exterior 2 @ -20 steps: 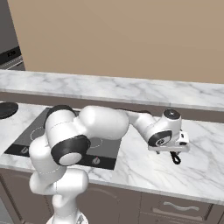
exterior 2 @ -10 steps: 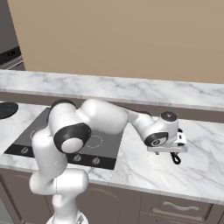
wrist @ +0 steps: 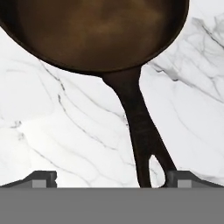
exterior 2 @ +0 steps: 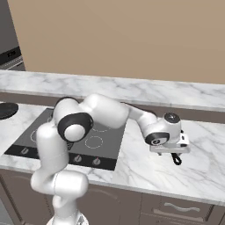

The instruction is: Place both pans onto different burners. Then place the mushroom and the steak on different pans.

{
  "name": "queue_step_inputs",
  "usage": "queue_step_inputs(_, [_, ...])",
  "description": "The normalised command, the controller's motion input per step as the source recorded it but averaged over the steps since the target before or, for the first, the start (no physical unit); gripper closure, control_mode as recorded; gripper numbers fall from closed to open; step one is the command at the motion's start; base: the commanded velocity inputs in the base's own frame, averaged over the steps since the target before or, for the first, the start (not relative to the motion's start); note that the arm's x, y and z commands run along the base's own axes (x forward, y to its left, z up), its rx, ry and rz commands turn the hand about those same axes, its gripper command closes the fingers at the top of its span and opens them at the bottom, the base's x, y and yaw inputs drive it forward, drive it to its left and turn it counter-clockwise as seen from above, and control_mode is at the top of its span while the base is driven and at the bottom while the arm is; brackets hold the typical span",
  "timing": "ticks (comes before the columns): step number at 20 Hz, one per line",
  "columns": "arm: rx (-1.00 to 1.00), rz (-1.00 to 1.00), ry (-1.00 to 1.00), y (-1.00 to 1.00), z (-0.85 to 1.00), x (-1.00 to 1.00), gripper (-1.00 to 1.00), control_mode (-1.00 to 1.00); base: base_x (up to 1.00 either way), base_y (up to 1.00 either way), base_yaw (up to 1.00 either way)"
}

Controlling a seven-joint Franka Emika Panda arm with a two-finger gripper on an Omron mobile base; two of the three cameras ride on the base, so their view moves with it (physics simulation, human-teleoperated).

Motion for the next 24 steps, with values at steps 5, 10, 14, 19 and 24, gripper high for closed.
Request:
queue_step_inputs(5, [0.0,0.0,0.0,-0.08,-0.05,0.09,-1.0,-1.0,0.0,0.0,0.0])
queue_step_inputs(10, [0.0,0.0,0.0,-0.01,-0.15,0.09,-1.0,-1.0,0.0,0.0,0.0])
queue_step_inputs(14, [0.0,0.0,0.0,0.0,-0.19,0.1,-1.0,-1.0,0.0,0.0,0.0])
queue_step_inputs(19, [0.0,0.0,0.0,-0.01,-0.13,0.12,-1.0,-1.0,0.0,0.0,0.0])
queue_step_inputs(24, [0.0,0.0,0.0,-0.06,-0.07,0.1,-1.0,-1.0,0.0,0.0,0.0])
